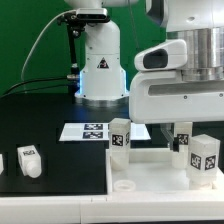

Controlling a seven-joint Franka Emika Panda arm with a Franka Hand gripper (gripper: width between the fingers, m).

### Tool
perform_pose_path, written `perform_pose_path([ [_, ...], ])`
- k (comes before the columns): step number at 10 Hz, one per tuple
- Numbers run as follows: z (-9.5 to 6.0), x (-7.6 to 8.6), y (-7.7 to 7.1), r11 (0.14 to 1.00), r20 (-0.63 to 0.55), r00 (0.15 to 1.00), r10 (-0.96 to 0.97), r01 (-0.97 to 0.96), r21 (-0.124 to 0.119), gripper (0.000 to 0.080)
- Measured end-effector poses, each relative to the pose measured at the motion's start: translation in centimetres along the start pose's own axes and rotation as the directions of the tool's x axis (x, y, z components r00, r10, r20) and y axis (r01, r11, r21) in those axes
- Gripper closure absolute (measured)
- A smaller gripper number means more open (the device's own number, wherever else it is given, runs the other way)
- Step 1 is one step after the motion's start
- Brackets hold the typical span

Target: Assemble square table

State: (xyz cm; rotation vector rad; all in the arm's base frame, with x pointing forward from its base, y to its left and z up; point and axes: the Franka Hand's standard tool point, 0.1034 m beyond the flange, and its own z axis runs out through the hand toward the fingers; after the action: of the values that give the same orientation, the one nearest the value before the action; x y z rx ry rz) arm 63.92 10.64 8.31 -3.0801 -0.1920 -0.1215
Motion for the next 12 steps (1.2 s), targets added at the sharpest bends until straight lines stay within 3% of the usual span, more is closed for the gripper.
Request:
perform_pose_path([
  [1, -0.03, 0.12, -0.02, 0.997, -0.007, 0.997, -0.082, 0.082, -0.002, 0.0151],
  [2, 0.01, 0.08, 0.03, 0.996, -0.006, 0.996, -0.084, 0.084, -0.003, 0.0272],
  [3, 0.03, 0.06, 0.03, 0.998, -0.005, 0.998, -0.063, 0.063, -0.002, 0.0272],
  [4, 0.04, 0.06, 0.03, 0.999, -0.005, 0.999, -0.052, 0.052, -0.002, 0.0424],
  [5, 0.05, 0.05, 0.01, 1.000, -0.005, 1.000, -0.020, 0.020, -0.002, 0.0515],
  [8, 0.10, 0.14, -0.23, 0.964, -0.019, 0.964, 0.265, -0.265, 0.002, 0.0515],
  [10, 0.18, -0.02, -0.36, 0.804, -0.039, 0.803, 0.595, -0.595, 0.000, 0.0515],
  [12, 0.27, -0.08, -0.48, 0.532, -0.047, 0.531, 0.846, -0.847, 0.009, 0.0515],
])
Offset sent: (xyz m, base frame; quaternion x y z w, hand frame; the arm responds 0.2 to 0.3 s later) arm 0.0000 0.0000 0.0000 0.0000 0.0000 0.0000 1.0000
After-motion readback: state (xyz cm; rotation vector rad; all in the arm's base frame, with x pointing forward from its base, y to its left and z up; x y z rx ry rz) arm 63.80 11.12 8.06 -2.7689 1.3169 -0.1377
